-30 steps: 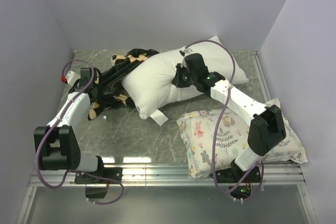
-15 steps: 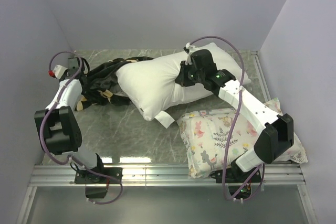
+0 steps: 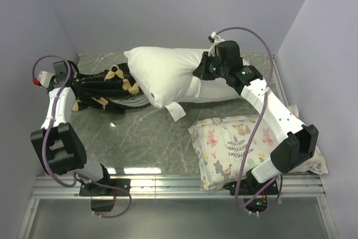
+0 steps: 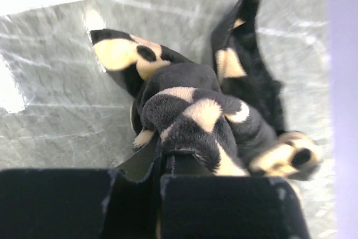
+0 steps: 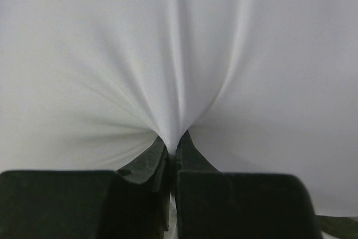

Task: Remove the pillowcase from the pillow

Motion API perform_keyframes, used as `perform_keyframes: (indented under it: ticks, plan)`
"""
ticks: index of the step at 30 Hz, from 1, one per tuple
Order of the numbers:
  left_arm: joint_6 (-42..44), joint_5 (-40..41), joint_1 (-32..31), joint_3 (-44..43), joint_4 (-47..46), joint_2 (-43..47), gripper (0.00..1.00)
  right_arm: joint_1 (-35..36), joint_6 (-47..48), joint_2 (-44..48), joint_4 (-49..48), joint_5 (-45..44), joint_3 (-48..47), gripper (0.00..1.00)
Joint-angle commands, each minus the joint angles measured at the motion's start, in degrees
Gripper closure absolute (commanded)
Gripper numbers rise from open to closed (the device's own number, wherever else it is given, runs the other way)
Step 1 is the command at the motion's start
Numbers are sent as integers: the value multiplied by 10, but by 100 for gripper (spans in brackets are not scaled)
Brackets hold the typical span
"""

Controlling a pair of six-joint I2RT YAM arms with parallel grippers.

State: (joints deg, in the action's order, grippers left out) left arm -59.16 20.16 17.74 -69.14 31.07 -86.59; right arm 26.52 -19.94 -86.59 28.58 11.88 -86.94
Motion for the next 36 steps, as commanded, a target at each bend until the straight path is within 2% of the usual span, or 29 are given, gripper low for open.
perform_keyframes:
  ticks: [1, 8, 16, 19, 23, 24, 26, 27, 29, 32, 33, 34, 35, 36]
  plan:
    - [13, -10, 25, -37, -3, 60, 100, -20, -32, 34, -74, 10, -66, 100]
    - [27, -42, 38, -30, -16, 125, 100, -31, -55, -15, -78, 15, -104, 100]
    - [66, -174, 27, 26, -82, 165, 99, -21, -77, -71, -163, 8, -6, 100]
    - [90, -188, 2, 38, -84, 169, 95, -8, -80, -99, -196, -3, 32, 100]
    - [111, -195, -17, 67, -92, 185, 75, 7, -91, -136, -237, 4, 71, 100]
    - [114, -196, -19, 82, -96, 189, 66, 12, -92, -142, -244, 4, 78, 100]
    - [123, -206, -22, 95, -101, 200, 59, 24, -90, -155, -248, 2, 78, 100]
    - [126, -207, -21, 105, -102, 203, 53, 27, -88, -157, -248, -1, 77, 100]
    - [141, -214, -22, 109, -102, 209, 48, 32, -85, -158, -242, -5, 72, 99]
    - [170, -215, -23, 96, -87, 209, 42, 34, -84, -148, -234, -8, 63, 93]
    - [179, -217, -26, 88, -83, 208, 22, 34, -83, -138, -231, -10, 62, 89]
    - [188, -218, -29, 82, -79, 210, 15, 34, -82, -132, -226, -12, 61, 86]
    - [206, -217, -32, 76, -69, 215, 14, 34, -79, -126, -223, -14, 62, 82]
    - [214, -214, -45, 68, -65, 217, 14, 35, -78, -118, -222, -19, 62, 72]
